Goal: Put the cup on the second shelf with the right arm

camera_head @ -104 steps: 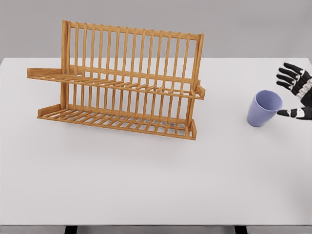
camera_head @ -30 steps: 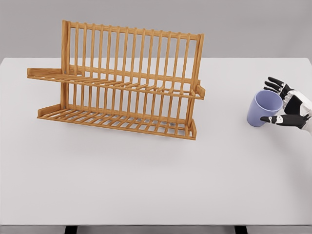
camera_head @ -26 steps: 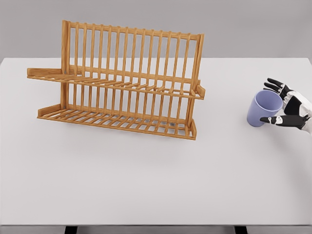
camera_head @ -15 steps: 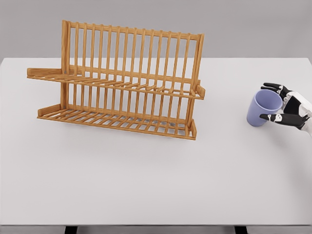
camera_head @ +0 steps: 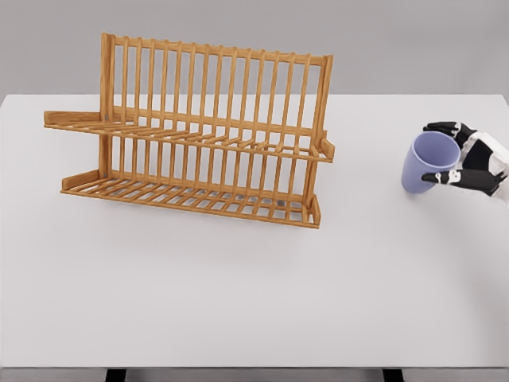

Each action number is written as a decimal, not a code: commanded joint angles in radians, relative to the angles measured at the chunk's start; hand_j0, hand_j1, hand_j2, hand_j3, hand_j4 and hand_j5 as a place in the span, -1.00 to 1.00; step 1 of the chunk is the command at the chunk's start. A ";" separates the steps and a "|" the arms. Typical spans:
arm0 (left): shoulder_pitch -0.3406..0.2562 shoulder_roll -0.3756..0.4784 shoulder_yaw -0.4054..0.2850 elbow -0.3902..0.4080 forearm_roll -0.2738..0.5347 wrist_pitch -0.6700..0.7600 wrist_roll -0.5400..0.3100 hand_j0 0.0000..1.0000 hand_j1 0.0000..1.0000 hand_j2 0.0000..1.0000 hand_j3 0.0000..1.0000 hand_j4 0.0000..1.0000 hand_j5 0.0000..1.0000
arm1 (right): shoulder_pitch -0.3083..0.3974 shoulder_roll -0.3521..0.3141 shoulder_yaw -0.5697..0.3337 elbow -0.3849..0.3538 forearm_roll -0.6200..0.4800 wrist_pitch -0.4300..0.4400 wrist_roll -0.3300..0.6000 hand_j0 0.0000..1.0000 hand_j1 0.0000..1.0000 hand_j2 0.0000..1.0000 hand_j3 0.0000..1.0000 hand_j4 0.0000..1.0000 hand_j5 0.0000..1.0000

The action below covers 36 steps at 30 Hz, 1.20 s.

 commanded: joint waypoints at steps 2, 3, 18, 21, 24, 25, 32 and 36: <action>0.000 0.000 0.000 0.000 0.000 -0.001 0.000 1.00 1.00 1.00 1.00 1.00 1.00 | -0.002 -0.001 -0.004 -0.034 -0.009 0.005 0.000 0.36 0.36 0.36 0.36 0.36 0.36; 0.000 0.000 0.000 0.000 0.000 0.001 0.000 1.00 1.00 1.00 1.00 1.00 1.00 | -0.002 -0.001 -0.004 -0.043 -0.009 0.005 0.000 0.36 0.36 0.36 0.36 0.36 0.36; 0.000 0.000 0.000 0.000 0.000 -0.001 0.000 1.00 1.00 1.00 1.00 1.00 1.00 | -0.038 0.000 -0.041 -0.141 -0.018 0.031 0.000 0.36 0.36 0.36 0.36 0.36 0.36; 0.000 0.000 0.000 0.000 0.000 -0.001 0.000 1.00 1.00 1.00 1.00 1.00 1.00 | -0.051 0.002 -0.041 -0.141 -0.018 0.031 0.000 0.36 0.36 0.36 0.36 0.36 0.36; -0.002 0.000 0.000 0.000 0.000 -0.001 0.000 1.00 1.00 1.00 1.00 1.00 1.00 | -0.064 0.002 -0.041 -0.144 -0.019 0.042 0.000 0.36 0.36 0.36 0.36 0.36 0.36; 0.000 0.000 0.001 0.000 0.000 0.001 0.000 1.00 1.00 1.00 1.00 1.00 1.00 | -0.067 0.002 -0.041 -0.144 -0.019 0.045 0.000 0.36 0.36 0.36 0.36 0.36 0.36; 0.000 0.000 0.000 0.000 0.000 0.001 0.000 1.00 1.00 1.00 1.00 1.00 1.00 | -0.087 0.029 -0.039 -0.207 -0.018 0.077 0.000 0.36 0.36 0.36 0.36 0.36 0.36; -0.002 0.000 0.000 0.000 0.000 0.001 0.000 1.00 1.00 1.00 1.00 1.00 1.00 | -0.106 0.046 -0.036 -0.210 -0.018 0.089 0.000 0.36 0.36 0.36 0.36 0.36 0.36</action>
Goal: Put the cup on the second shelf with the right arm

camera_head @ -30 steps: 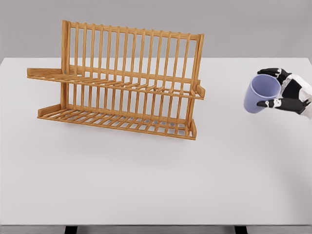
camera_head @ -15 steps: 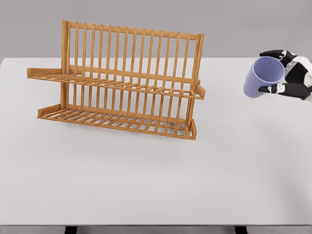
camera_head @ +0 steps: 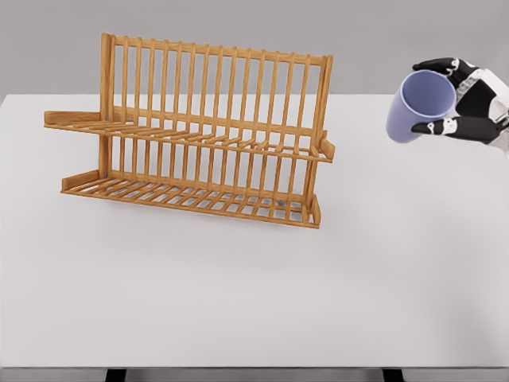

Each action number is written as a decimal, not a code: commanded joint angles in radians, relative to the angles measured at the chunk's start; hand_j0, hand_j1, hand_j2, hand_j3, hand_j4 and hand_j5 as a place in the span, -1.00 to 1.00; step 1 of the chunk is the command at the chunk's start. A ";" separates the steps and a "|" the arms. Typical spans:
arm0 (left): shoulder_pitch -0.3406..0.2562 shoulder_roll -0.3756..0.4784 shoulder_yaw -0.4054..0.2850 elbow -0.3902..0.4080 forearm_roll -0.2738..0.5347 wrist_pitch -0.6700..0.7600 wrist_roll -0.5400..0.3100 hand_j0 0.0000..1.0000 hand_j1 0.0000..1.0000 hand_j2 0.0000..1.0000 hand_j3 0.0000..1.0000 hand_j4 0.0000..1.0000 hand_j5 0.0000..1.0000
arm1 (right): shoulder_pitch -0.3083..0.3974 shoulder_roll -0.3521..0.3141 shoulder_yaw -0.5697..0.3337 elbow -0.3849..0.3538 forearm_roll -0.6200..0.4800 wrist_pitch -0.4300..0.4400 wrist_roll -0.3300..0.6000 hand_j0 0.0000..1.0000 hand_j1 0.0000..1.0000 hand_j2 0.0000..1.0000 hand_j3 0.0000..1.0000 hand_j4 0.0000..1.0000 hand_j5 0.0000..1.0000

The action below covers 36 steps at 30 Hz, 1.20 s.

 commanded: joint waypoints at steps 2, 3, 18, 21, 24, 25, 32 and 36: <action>0.000 0.000 0.000 0.000 0.000 0.001 0.000 1.00 1.00 1.00 1.00 1.00 1.00 | -0.002 0.014 0.003 -0.030 -0.003 0.008 0.000 0.36 0.36 0.36 0.36 0.36 0.36; 0.000 0.000 0.000 0.000 0.000 -0.001 0.000 1.00 1.00 1.00 1.00 1.00 1.00 | -0.005 0.015 0.003 -0.036 -0.003 0.019 0.000 0.36 0.36 0.36 0.36 0.36 0.36; 0.000 0.000 0.000 0.000 0.000 0.001 0.000 1.00 1.00 1.00 1.00 1.00 1.00 | -0.051 0.055 0.014 -0.082 0.008 0.026 0.000 0.36 0.36 0.36 0.36 0.36 0.36; 0.000 0.000 0.001 0.000 0.000 -0.001 0.000 1.00 1.00 1.00 1.00 1.00 1.00 | -0.051 0.084 0.014 -0.082 0.011 0.022 0.000 0.36 0.36 0.36 0.36 0.36 0.36; 0.000 0.000 0.000 0.000 0.000 0.001 0.000 1.00 1.00 1.00 1.00 1.00 1.00 | -0.078 0.119 0.024 -0.084 0.035 0.025 0.000 0.36 0.36 0.36 0.36 0.36 0.36; 0.000 0.000 0.000 0.000 -0.001 0.001 0.000 1.00 1.00 1.00 1.00 1.00 1.00 | -0.080 0.121 0.029 -0.084 0.035 0.025 0.000 0.36 0.36 0.36 0.36 0.36 0.36; 0.000 0.000 0.000 0.000 0.000 0.001 0.000 1.00 1.00 1.00 1.00 1.00 1.00 | -0.103 0.136 0.064 -0.104 0.040 0.025 0.000 0.36 0.36 0.36 0.36 0.36 0.36; 0.000 0.000 0.000 0.000 0.000 -0.001 0.000 1.00 1.00 1.00 1.00 1.00 1.00 | -0.103 0.164 0.077 -0.131 0.072 0.023 0.000 0.36 0.36 0.36 0.36 0.36 0.36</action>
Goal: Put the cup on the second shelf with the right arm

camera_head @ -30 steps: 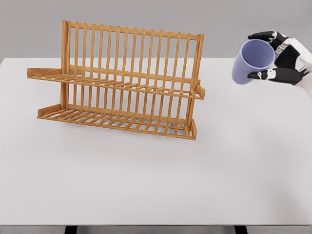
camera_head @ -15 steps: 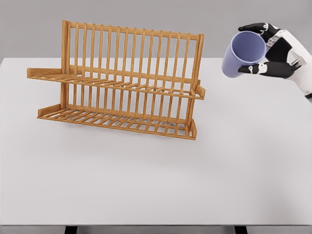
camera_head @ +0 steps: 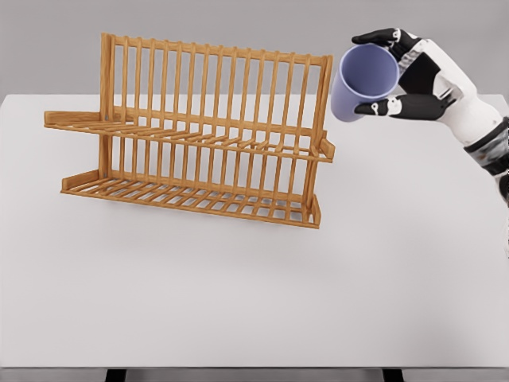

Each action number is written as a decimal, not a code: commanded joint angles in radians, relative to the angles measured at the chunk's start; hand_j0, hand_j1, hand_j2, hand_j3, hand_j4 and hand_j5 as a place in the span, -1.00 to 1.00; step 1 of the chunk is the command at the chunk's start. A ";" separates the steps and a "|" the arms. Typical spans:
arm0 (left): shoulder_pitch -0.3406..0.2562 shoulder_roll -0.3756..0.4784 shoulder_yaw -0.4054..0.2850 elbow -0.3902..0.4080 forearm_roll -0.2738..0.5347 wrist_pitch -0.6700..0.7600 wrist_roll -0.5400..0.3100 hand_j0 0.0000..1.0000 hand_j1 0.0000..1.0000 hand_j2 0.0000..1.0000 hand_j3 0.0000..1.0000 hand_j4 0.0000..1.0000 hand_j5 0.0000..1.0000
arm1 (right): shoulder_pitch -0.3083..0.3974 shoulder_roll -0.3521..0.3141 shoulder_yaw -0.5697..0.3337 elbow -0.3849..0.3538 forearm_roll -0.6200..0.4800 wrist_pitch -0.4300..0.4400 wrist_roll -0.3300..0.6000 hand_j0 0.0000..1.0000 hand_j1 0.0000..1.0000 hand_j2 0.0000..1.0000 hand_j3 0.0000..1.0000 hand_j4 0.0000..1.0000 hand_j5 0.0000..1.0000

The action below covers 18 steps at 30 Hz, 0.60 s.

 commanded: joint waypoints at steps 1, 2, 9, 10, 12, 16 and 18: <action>0.000 0.000 0.000 0.000 0.000 0.001 0.000 1.00 1.00 1.00 1.00 1.00 1.00 | 0.000 0.010 0.015 -0.028 0.005 0.000 0.000 0.36 0.36 0.36 0.36 0.36 0.36; 0.000 0.000 0.000 0.000 0.000 -0.001 0.000 1.00 1.00 1.00 1.00 1.00 1.00 | 0.000 0.012 0.024 -0.034 0.007 0.000 0.000 0.36 0.36 0.36 0.36 0.36 0.36; 0.000 0.000 0.000 0.000 0.000 0.001 0.000 1.00 1.00 1.00 1.00 1.00 1.00 | 0.000 0.046 0.047 -0.051 0.048 -0.011 0.000 0.36 0.36 0.36 0.36 0.36 0.36; 0.000 0.000 0.000 0.000 0.000 0.001 0.000 1.00 1.00 1.00 1.00 1.00 1.00 | -0.002 0.050 0.049 -0.057 0.050 -0.011 0.000 0.36 0.36 0.36 0.36 0.36 0.36; -0.002 0.000 0.000 0.000 0.000 0.001 0.000 1.00 1.00 1.00 1.00 1.00 1.00 | -0.002 0.052 0.062 -0.064 0.059 -0.012 0.000 0.36 0.36 0.36 0.36 0.36 0.36; 0.000 0.000 0.000 0.000 0.000 0.001 0.000 1.00 1.00 1.00 1.00 1.00 1.00 | -0.002 0.053 0.071 -0.065 0.076 -0.014 0.000 0.36 0.36 0.36 0.36 0.36 0.36; 0.000 0.000 0.000 0.000 0.000 -0.001 0.000 1.00 1.00 1.00 1.00 1.00 1.00 | -0.002 0.053 0.088 -0.074 0.134 -0.014 0.000 0.36 0.36 0.36 0.36 0.36 0.36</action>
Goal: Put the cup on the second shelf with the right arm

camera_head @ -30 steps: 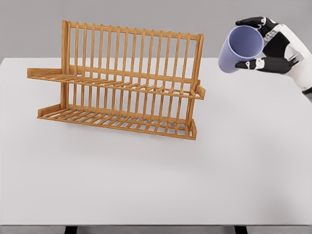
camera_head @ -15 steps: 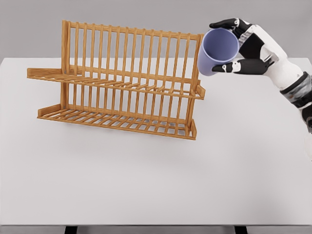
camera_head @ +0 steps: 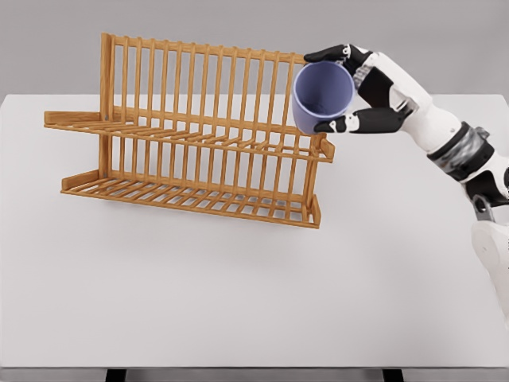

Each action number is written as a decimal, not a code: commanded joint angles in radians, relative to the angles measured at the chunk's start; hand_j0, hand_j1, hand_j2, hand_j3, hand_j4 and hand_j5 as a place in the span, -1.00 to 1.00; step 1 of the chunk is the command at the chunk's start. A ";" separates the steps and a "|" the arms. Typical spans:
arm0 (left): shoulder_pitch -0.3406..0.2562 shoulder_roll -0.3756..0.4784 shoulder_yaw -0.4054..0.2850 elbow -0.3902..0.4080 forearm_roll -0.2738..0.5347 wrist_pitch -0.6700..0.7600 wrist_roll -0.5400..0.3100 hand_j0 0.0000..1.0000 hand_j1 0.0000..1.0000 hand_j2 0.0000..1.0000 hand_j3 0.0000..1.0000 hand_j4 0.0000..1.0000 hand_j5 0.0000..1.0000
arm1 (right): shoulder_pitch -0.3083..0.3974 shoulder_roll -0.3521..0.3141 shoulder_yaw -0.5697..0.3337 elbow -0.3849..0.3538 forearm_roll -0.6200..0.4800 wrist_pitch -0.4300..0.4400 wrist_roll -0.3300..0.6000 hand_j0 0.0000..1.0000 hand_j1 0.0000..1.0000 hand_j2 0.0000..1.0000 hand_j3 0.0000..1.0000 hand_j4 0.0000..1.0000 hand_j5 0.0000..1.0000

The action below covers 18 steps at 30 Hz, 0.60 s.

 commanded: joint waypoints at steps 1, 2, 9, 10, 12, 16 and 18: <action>0.000 0.000 0.000 0.000 0.000 -0.001 0.000 1.00 1.00 1.00 1.00 1.00 1.00 | 0.000 0.005 0.016 -0.013 0.058 0.000 0.000 0.36 0.36 0.36 0.36 0.36 0.36; 0.000 0.000 0.000 0.000 0.000 0.001 0.000 1.00 1.00 1.00 1.00 1.00 1.00 | 0.000 0.008 0.018 -0.013 0.061 0.000 0.000 0.36 0.36 0.36 0.36 0.36 0.36; -0.002 0.000 0.000 0.000 0.000 -0.001 0.000 1.00 1.00 1.00 1.00 1.00 1.00 | 0.000 0.008 0.035 -0.027 0.078 -0.048 0.000 0.36 0.36 0.36 0.36 0.36 0.36; 0.000 0.000 0.000 0.000 0.000 -0.001 0.000 1.00 1.00 1.00 1.00 1.00 1.00 | 0.002 0.008 0.036 -0.041 0.078 -0.051 0.000 0.36 0.36 0.36 0.36 0.36 0.36; 0.000 0.000 0.001 0.000 0.000 0.001 0.000 1.00 1.00 1.00 1.00 1.00 1.00 | 0.006 0.007 0.041 -0.047 0.078 -0.074 0.000 0.36 0.36 0.36 0.36 0.36 0.36; 0.000 0.000 0.000 0.000 0.000 0.001 0.000 1.00 1.00 1.00 1.00 1.00 1.00 | 0.006 0.002 0.066 -0.048 0.104 -0.095 0.000 0.36 0.36 0.36 0.36 0.36 0.36; -0.002 0.000 0.000 0.000 0.000 0.001 0.000 1.00 1.00 1.00 1.00 1.00 1.00 | 0.008 0.002 0.067 -0.048 0.120 -0.097 0.000 0.36 0.36 0.36 0.36 0.36 0.36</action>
